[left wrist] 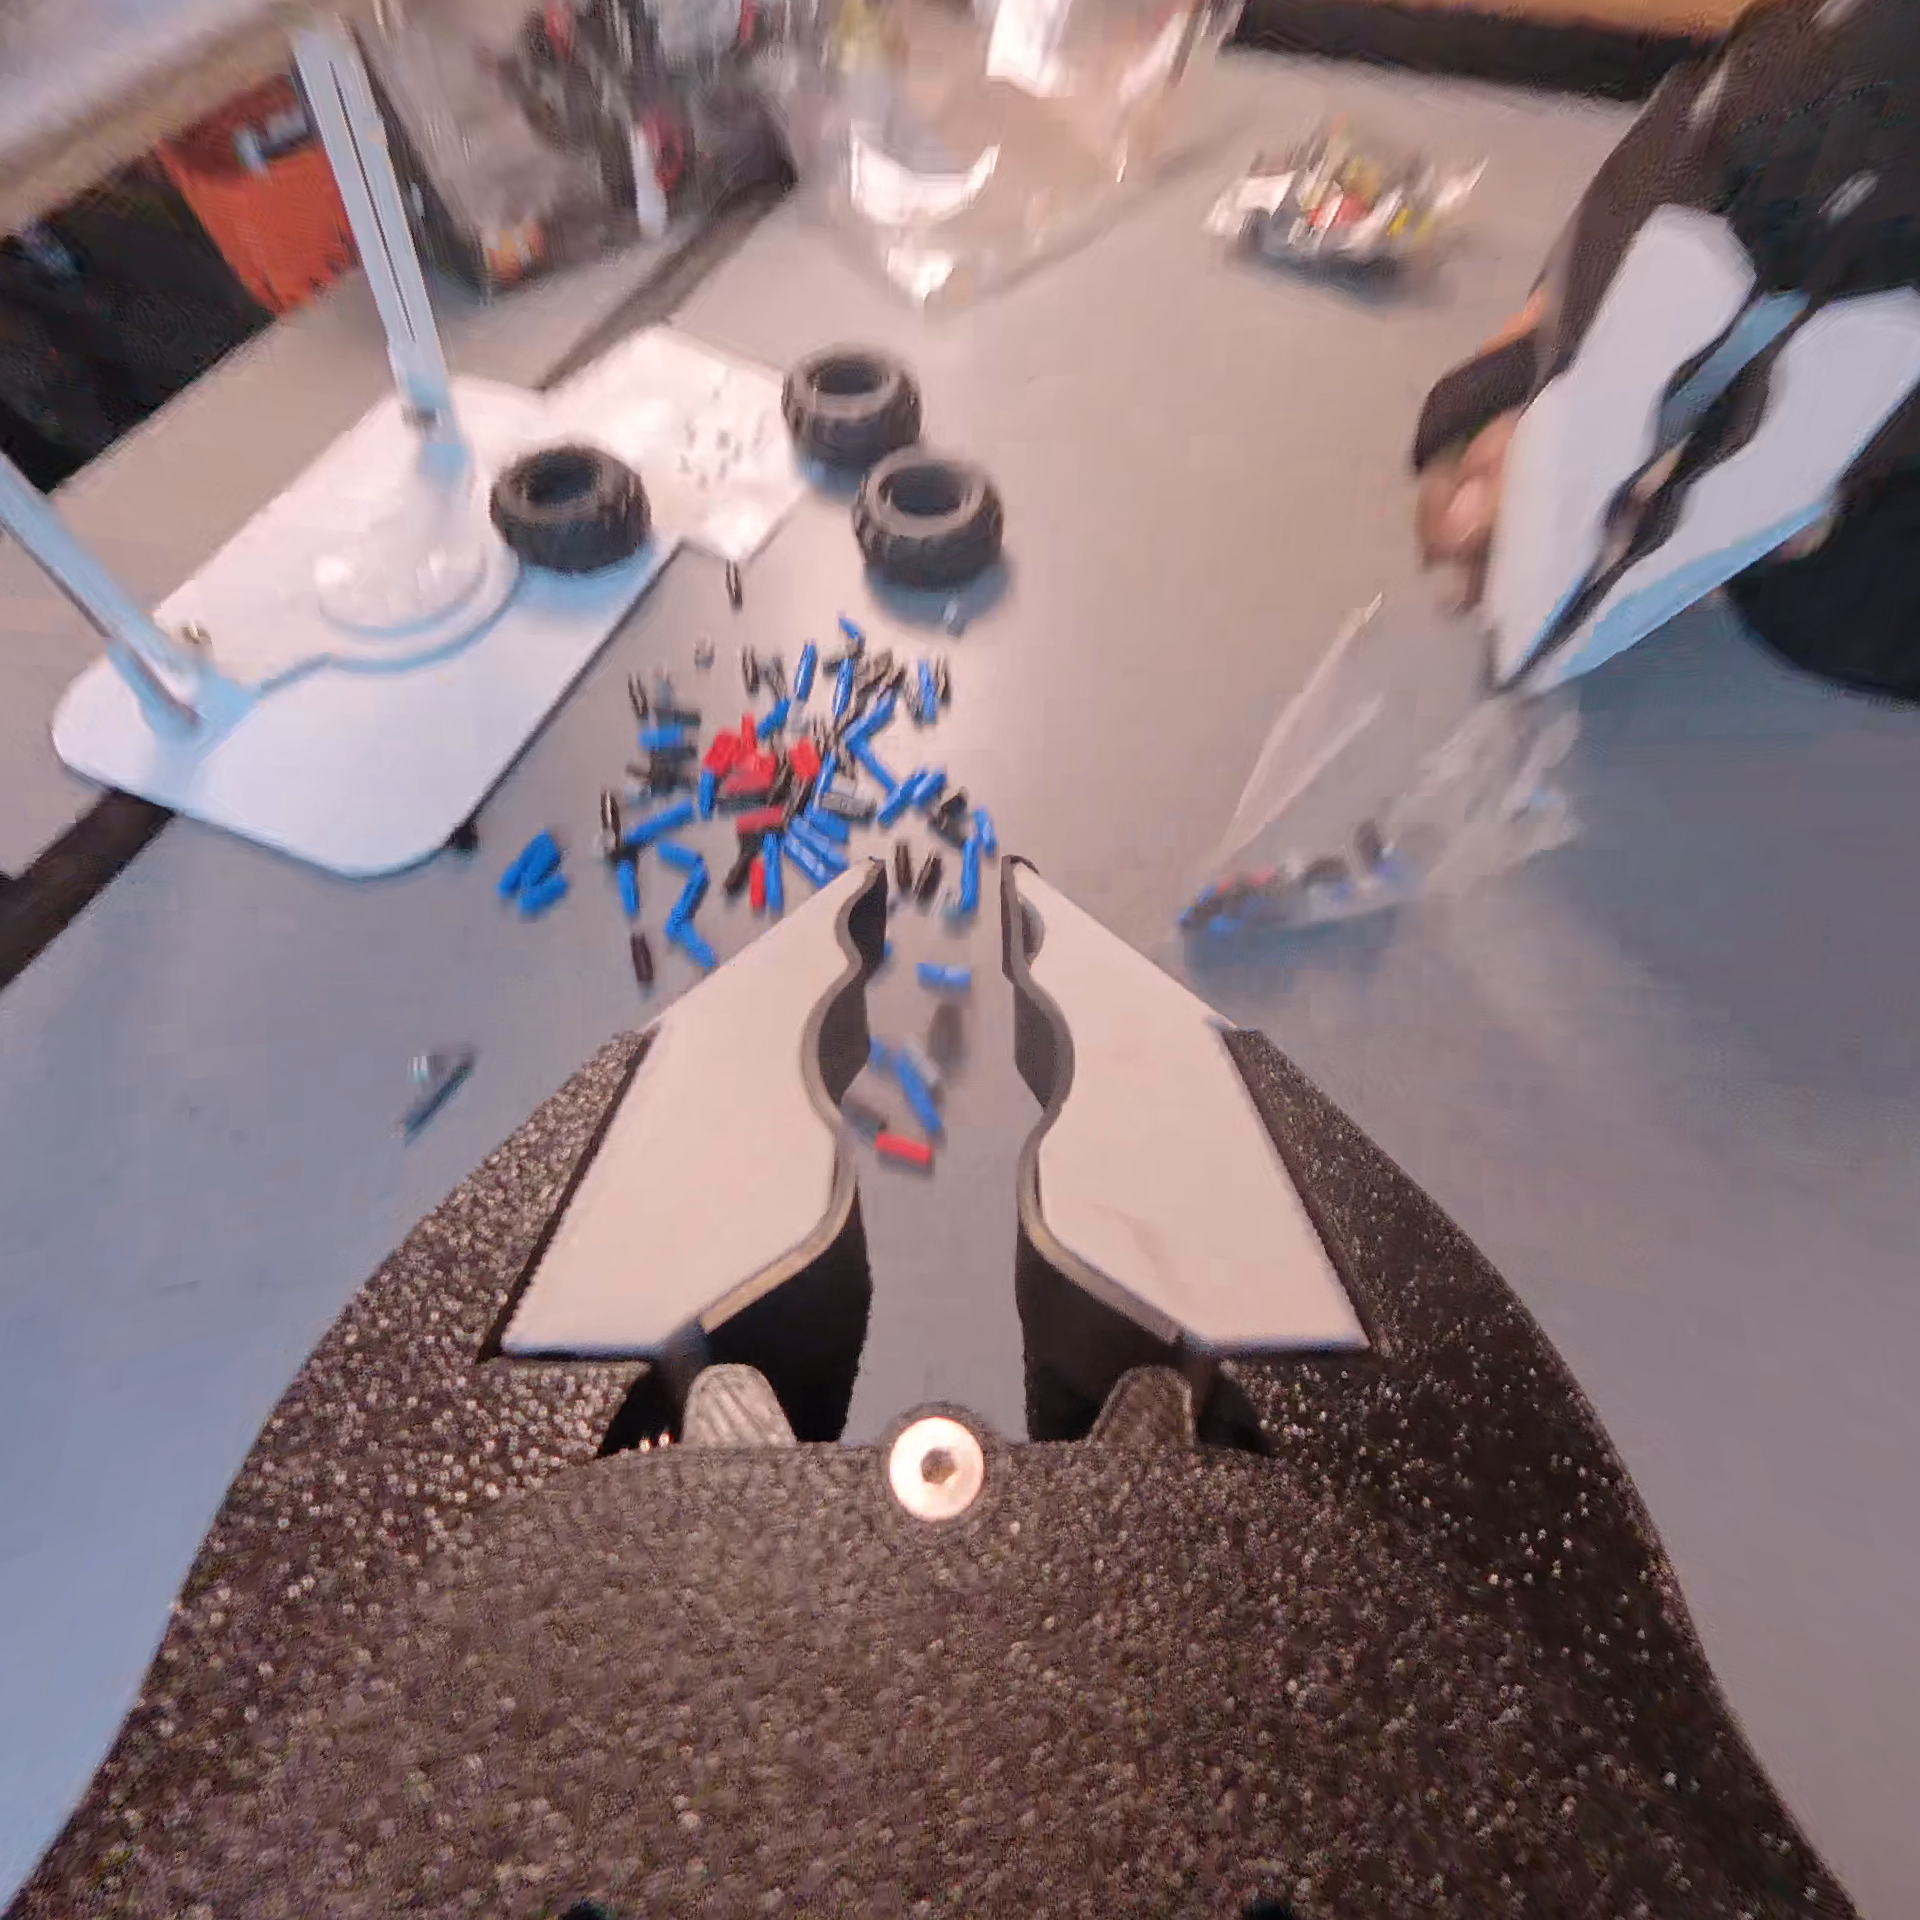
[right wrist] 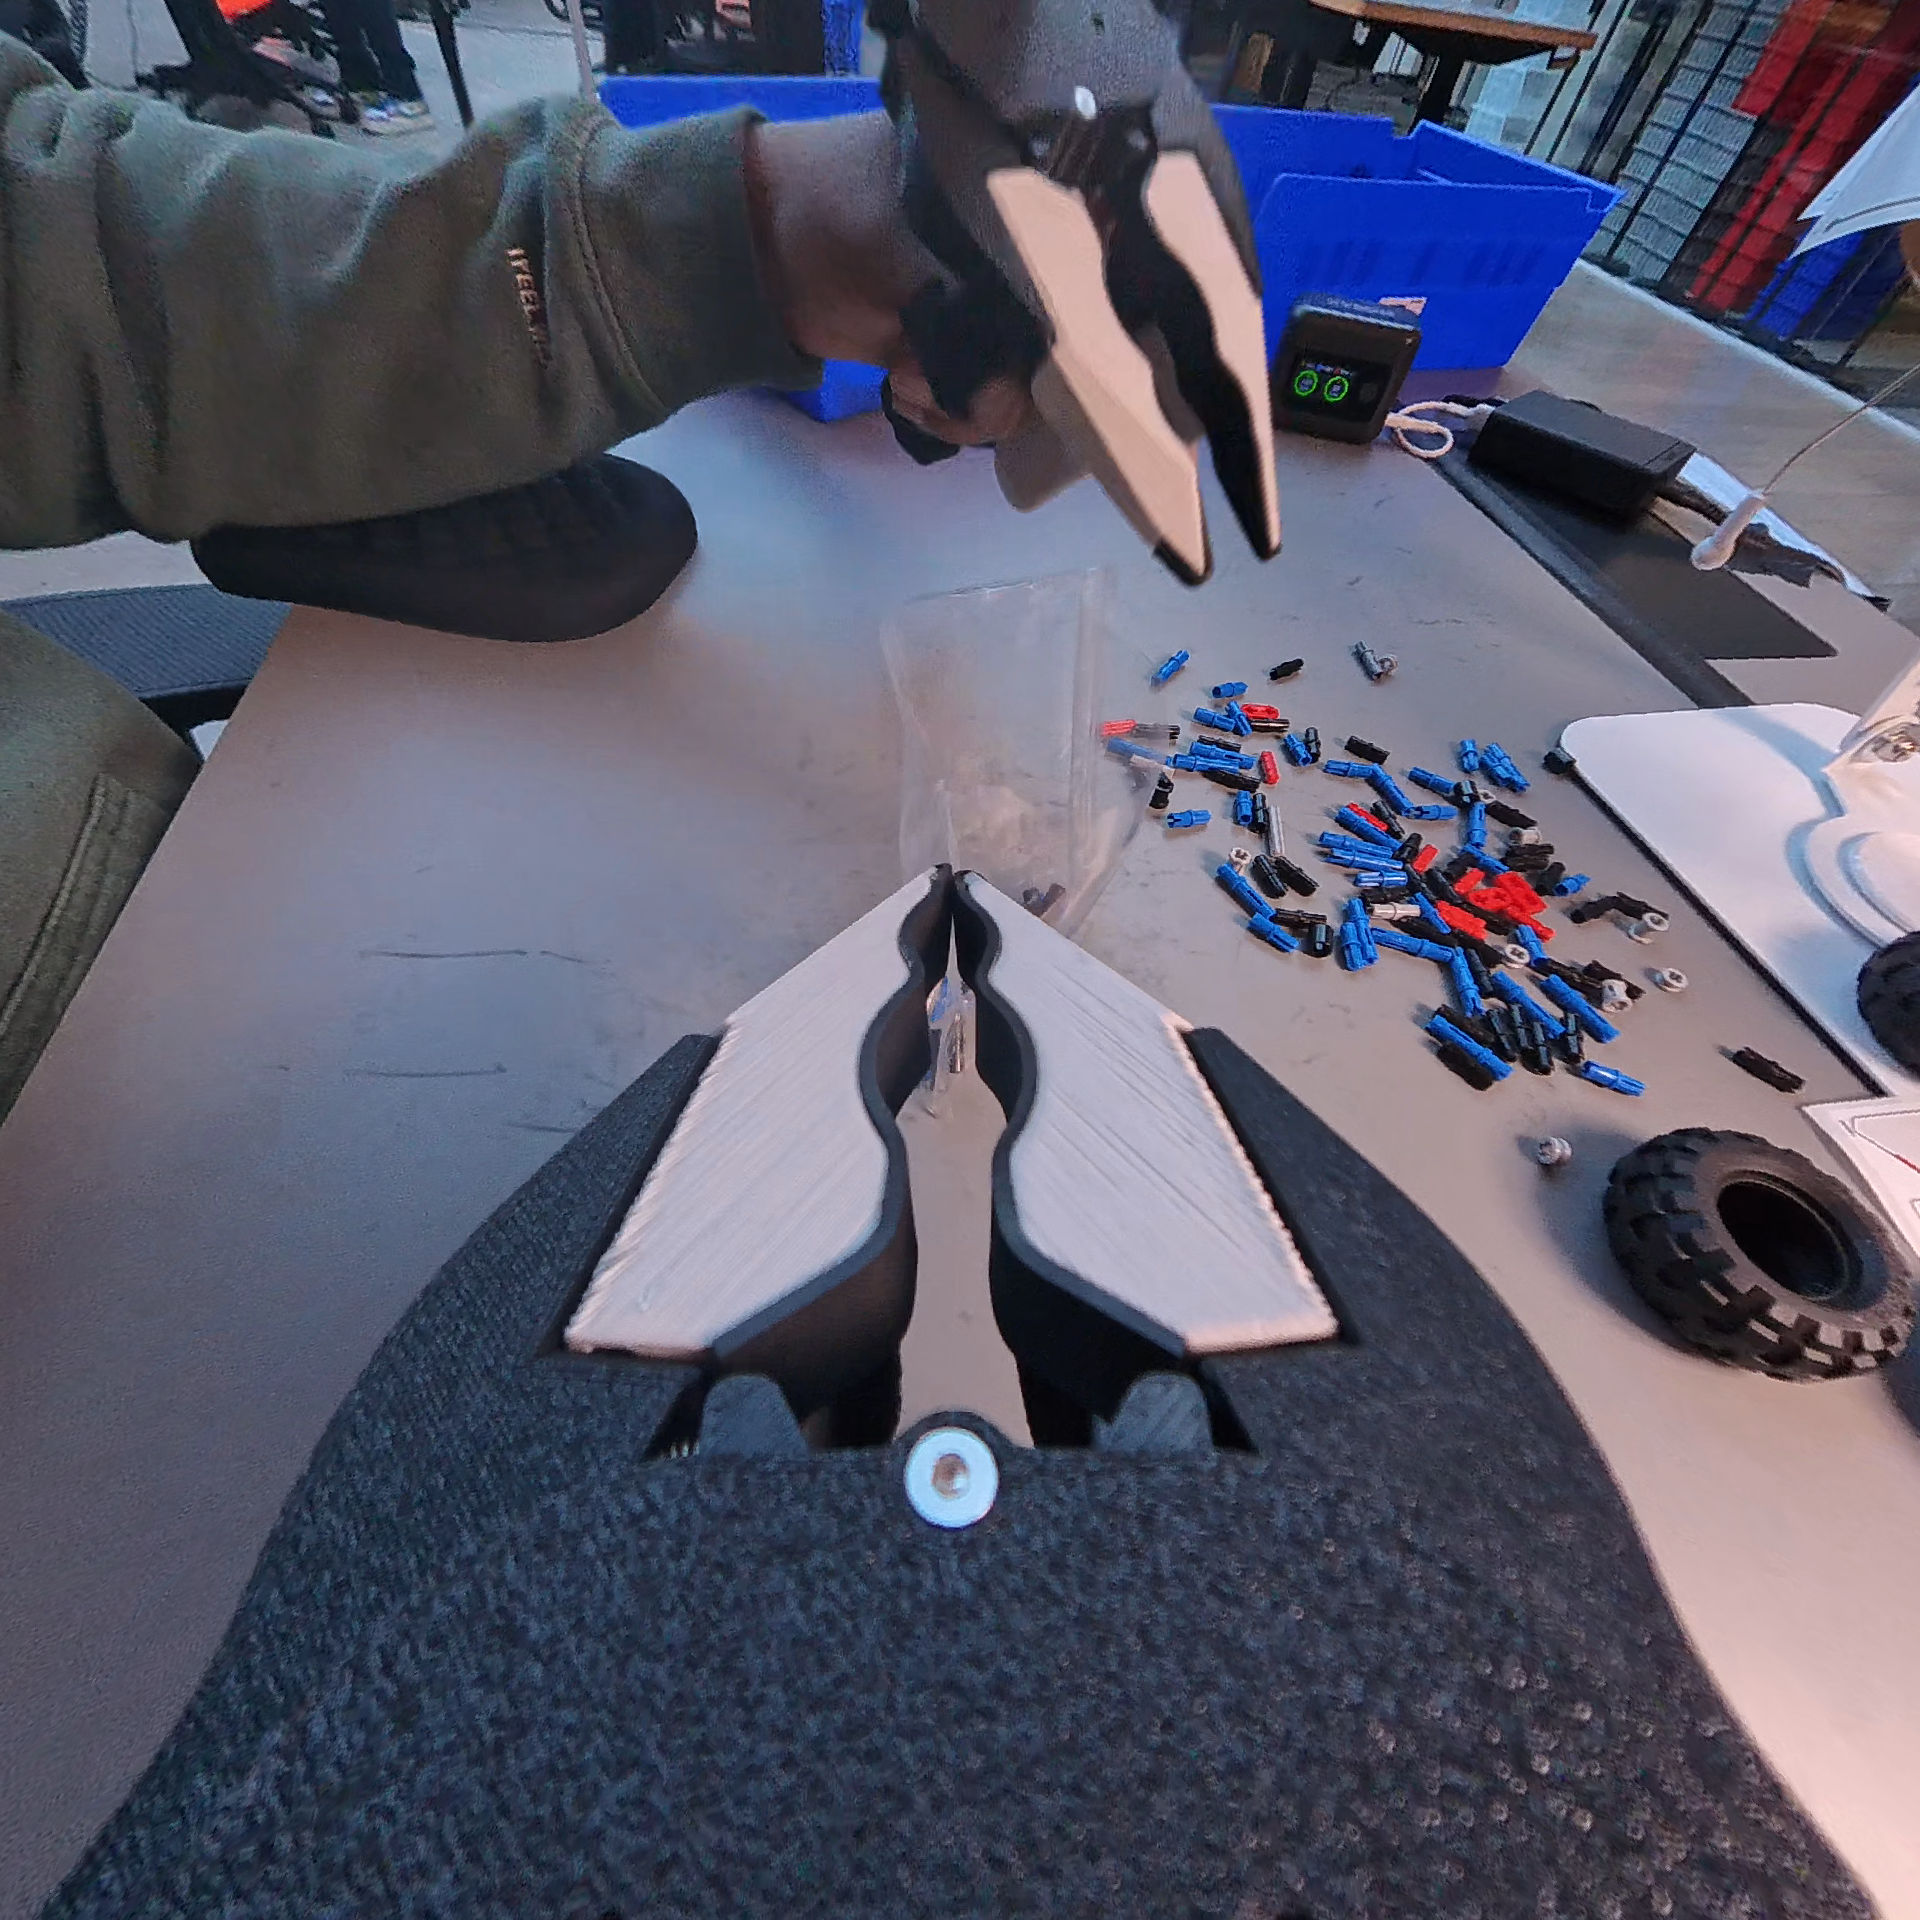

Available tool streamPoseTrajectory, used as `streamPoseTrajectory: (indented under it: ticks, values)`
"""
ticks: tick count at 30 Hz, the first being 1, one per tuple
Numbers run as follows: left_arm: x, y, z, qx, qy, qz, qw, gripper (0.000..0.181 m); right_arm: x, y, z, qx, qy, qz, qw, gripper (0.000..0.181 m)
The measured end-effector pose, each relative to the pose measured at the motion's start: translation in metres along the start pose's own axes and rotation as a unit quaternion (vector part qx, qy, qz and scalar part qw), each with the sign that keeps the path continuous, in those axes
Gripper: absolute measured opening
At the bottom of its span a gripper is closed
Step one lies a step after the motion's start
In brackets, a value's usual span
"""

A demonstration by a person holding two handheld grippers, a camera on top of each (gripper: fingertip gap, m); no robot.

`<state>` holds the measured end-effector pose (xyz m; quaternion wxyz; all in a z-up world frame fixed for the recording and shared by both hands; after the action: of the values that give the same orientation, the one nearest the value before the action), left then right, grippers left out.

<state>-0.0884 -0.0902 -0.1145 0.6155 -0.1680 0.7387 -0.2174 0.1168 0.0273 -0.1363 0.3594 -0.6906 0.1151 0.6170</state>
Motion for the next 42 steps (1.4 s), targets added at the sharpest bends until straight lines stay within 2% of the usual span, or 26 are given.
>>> streamPoseTrajectory:
  ticks: [2,4,9,11,14,16,19,20,22,24,26,28,29,32,36,42]
  values:
    - [0.027,0.016,-0.003,0.003,0.009,-0.056,0.998,0.022,0.0,0.001,0.0,-0.003,0.001,0.001,1.0,0.0]
    - [0.038,0.028,0.001,0.009,0.033,-0.086,0.996,0.023,0.0,0.0,0.0,-0.003,0.001,0.001,1.0,0.0]
    - [0.044,0.048,0.008,0.005,0.081,-0.136,0.987,0.016,0.001,-0.003,0.0,0.0,0.001,0.002,1.0,0.0]
    - [0.044,0.05,0.01,0.009,0.082,-0.141,0.987,0.007,0.001,-0.002,0.0,-0.001,0.001,0.002,1.0,0.0]
    - [0.042,0.049,0.01,0.001,0.087,-0.144,0.986,0.007,0.0,-0.002,-0.001,-0.002,0.0,0.001,1.0,0.0]
    - [0.024,0.041,0.012,0.005,0.062,-0.09,0.994,0.007,0.0,-0.002,0.0,0.0,-0.001,-0.001,1.0,0.0]
    - [-0.035,0.007,0.035,0.069,0.023,0.064,0.995,0.006,0.0,0.0,0.0,0.0,-0.001,-0.002,1.0,0.0]
    - [-0.049,-0.003,0.046,0.096,0.027,0.09,0.991,0.006,0.0,0.001,0.0,-0.001,0.0,-0.002,1.0,0.0]
    - [-0.056,-0.006,0.065,0.128,0.056,0.068,0.988,0.007,-0.001,0.002,0.0,-0.002,0.001,-0.002,1.0,0.0]
    - [-0.05,0.002,0.069,0.115,0.079,0.039,0.989,0.016,-0.001,0.003,-0.001,-0.003,0.001,-0.002,1.0,0.0]
    - [-0.046,0.003,0.063,0.115,0.052,0.045,0.991,0.022,-0.001,0.003,-0.001,-0.001,0.001,-0.001,1.0,0.0]
    - [-0.043,-0.002,0.046,0.103,0.016,0.058,0.993,0.024,-0.001,0.002,-0.001,0.0,0.002,-0.001,1.0,0.0]
    - [-0.036,-0.002,0.033,0.076,0.008,0.044,0.996,0.024,0.0,0.002,-0.001,0.0,0.002,-0.001,1.0,0.0]
    - [0.009,0.01,0.0,-0.021,0.015,-0.087,0.996,0.027,0.0,0.002,0.0,-0.001,0.004,0.0,1.0,0.0]
    - [0.047,0.025,-0.001,-0.034,0.014,-0.182,0.983,0.029,0.0,0.002,0.0,-0.002,0.004,0.001,1.0,0.0]
    - [0.048,0.033,0.001,-0.047,0.037,-0.195,0.979,0.011,0.0,-0.002,0.0,0.001,0.003,0.001,1.0,0.0]
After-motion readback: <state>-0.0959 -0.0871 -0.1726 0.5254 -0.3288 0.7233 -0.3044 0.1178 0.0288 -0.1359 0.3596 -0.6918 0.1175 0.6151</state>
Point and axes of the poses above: each gripper's, where its closed fingertips meet, y out along the fingers, x out of its underside, z = x × y across the jaws, the point moved 8 cm from there along -y, back along the fingers, and after that the axes turned 12 degrees about -x, right-handed, at the moved point
